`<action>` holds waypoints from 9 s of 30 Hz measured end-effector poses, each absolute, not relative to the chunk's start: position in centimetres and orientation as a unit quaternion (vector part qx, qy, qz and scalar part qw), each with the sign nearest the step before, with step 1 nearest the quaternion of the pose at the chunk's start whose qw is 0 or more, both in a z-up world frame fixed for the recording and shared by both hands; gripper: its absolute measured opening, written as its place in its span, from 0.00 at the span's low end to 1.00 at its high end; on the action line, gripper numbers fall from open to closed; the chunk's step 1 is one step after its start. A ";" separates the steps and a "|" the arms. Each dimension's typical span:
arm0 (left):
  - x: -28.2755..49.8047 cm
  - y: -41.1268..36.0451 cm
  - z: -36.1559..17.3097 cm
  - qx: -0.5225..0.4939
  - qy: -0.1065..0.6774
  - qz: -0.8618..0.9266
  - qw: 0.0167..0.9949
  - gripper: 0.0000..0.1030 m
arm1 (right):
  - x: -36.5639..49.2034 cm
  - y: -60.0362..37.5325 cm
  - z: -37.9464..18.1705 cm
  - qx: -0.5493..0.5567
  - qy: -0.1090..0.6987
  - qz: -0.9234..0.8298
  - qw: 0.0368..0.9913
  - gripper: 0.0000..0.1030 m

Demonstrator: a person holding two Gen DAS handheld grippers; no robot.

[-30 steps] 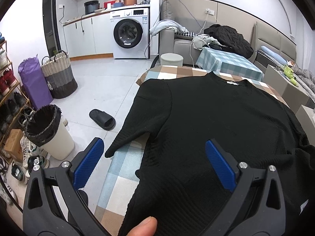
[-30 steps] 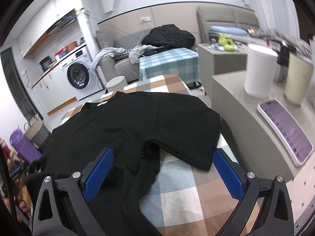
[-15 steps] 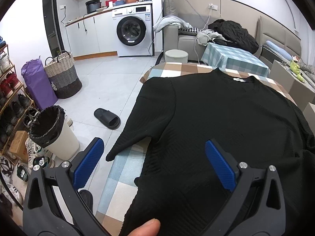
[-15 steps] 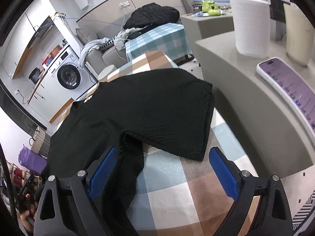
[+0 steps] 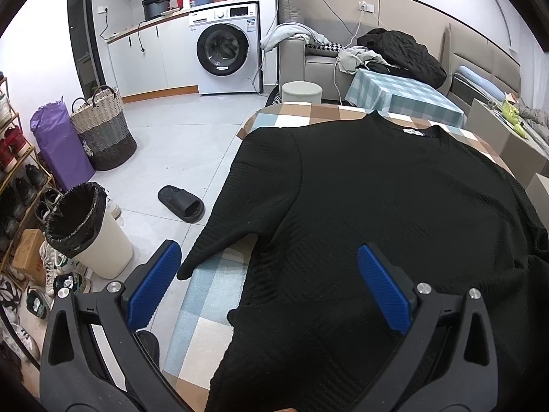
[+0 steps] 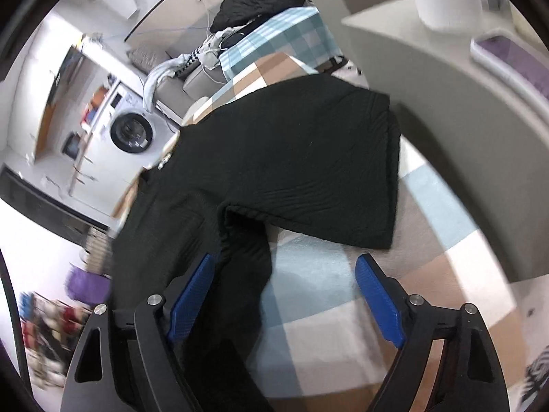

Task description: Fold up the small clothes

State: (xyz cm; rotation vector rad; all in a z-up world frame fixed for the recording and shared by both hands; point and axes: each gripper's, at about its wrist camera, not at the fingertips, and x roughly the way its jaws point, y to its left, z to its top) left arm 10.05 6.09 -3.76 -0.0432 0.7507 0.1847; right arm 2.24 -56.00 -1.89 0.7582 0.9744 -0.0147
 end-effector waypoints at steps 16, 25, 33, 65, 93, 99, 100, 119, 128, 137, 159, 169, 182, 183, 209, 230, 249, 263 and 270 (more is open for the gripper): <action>10.8 6.4 -4.3 -0.023 0.368 0.090 0.925 0.99 | 6.2 -61.4 -2.0 0.309 0.452 -0.102 0.831 0.70; 10.9 6.0 -4.2 -0.017 0.362 0.081 0.929 0.99 | 10.1 -60.3 -2.1 0.199 0.461 -0.122 0.856 0.08; 10.5 6.7 -4.0 -0.025 0.354 0.082 0.931 0.99 | 11.9 -60.7 4.8 0.154 0.403 -0.115 0.895 0.05; 8.7 7.9 -2.6 -0.042 0.342 0.101 0.933 0.99 | 16.2 -49.0 -2.0 0.091 0.522 0.102 0.842 0.10; 7.8 18.6 -7.8 -0.191 0.405 0.178 0.876 0.99 | 9.6 -45.7 5.6 0.139 0.448 0.089 0.879 0.48; 9.7 21.7 -11.1 -0.300 0.420 0.136 0.846 0.95 | 8.6 -45.3 5.5 0.142 0.448 0.090 0.878 0.50; 10.2 21.8 -11.6 -0.310 0.421 0.134 0.842 0.93 | 8.6 -45.4 5.3 0.144 0.451 0.089 0.877 0.50; 17.0 22.1 -12.6 -0.319 0.390 0.100 0.858 0.07 | 5.9 -44.7 3.8 0.184 0.446 0.093 0.871 0.51; 19.9 14.5 -1.5 -0.189 0.313 0.038 0.930 0.05 | 5.1 -44.9 4.0 0.192 0.441 0.099 0.871 0.51; 22.7 -1.5 -0.1 -0.133 0.349 -0.139 0.917 0.10 | 5.2 -45.7 4.0 0.189 0.442 0.094 0.872 0.51; 26.6 8.6 -9.5 -0.183 0.425 -0.012 0.886 0.57 | 5.7 -45.8 2.3 0.190 0.466 0.092 0.859 0.51; 32.7 9.9 -9.5 -0.194 0.404 0.016 0.894 0.02 | 6.5 -46.9 1.9 0.200 0.469 0.082 0.856 0.51; 30.0 -0.5 -1.8 -0.088 0.339 -0.128 0.928 0.61 | 6.8 -48.4 3.1 0.190 0.455 0.043 0.869 0.51; 29.0 0.0 -2.1 -0.084 0.343 -0.121 0.928 0.63 | 6.4 -48.7 3.3 0.187 0.451 0.041 0.872 0.54; 6.2 13.6 -10.9 -0.079 0.411 0.064 0.906 0.78 | 1.9 -54.1 -0.4 0.163 0.442 0.067 0.879 0.05; 5.5 11.7 -13.0 -0.062 0.454 0.020 0.889 0.04 | -1.7 -53.8 -1.6 0.118 0.441 0.165 0.874 0.10; -2.1 11.8 -4.7 -0.096 0.346 0.000 0.933 0.02 | -7.9 -56.2 3.7 0.183 0.307 0.220 0.908 0.05; -1.4 12.9 -4.0 -0.117 0.342 -0.009 0.932 0.02 | -6.5 -56.5 5.2 0.200 0.315 0.210 0.904 0.05; 5.0 13.5 -4.8 -0.124 0.352 -0.005 0.928 0.02 | -2.0 -55.8 5.9 0.203 0.323 0.159 0.911 0.05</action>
